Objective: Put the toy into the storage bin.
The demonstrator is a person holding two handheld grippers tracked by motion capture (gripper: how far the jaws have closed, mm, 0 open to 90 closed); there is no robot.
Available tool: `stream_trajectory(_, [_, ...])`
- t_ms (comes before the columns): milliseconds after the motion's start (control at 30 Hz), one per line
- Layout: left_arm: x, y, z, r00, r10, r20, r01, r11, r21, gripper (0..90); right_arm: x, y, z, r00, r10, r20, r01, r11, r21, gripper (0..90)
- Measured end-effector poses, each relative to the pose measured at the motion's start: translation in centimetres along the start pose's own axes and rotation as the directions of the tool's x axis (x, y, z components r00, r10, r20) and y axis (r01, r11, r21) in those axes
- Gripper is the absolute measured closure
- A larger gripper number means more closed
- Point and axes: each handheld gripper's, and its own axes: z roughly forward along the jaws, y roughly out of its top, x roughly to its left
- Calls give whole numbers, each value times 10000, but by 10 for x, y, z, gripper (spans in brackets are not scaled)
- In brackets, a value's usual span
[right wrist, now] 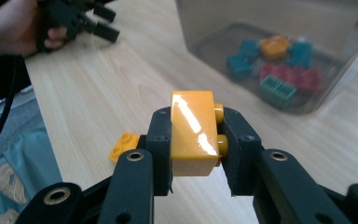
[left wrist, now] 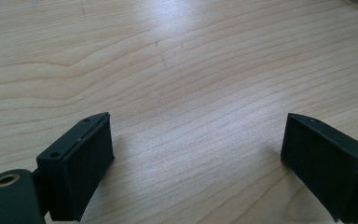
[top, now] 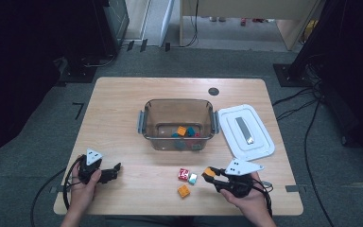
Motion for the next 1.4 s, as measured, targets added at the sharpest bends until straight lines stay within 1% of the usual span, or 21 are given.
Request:
stream_trajectory(167, [0, 0, 0, 10000, -2, 1, 2, 10000, -2, 90, -4, 17, -9, 9999, 74, 114, -71, 9995, -310, 683])
stream_trajectory(500, [0, 0, 0, 10000, -5, -1, 5, 10000, -4, 91, -9, 56, -23, 9997, -119, 212, 133, 9974, -704, 683])
stream_trajectory(667, [0, 0, 0, 10000, -6, -1, 6, 10000, -8, 91, -12, 72, -24, 9996, -192, 209, 209, 9961, -861, 683])
stream_trajectory(900, [0, 0, 0, 10000, -9, -4, 9, 10000, -9, 90, -21, 96, -23, 9996, -209, 201, 229, 9940, -1073, 684])
stream_trajectory(1000, [0, 0, 0, 10000, -9, 0, 9, 10000, 4, 90, -25, 107, -20, 9994, -262, 234, 285, 9939, -1067, 684])
stream_trajectory(1067, [0, 0, 0, 10000, -20, 4, 20, 10000, -7, 90, -27, 114, -18, 9995, -191, 255, 217, 9942, -1054, 684])
stream_trajectory(1400, [0, 0, 0, 10000, -3, -6, 3, 10000, -9, 90, -39, 142, -3, 9991, -224, 358, 265, 9925, -1190, 684])
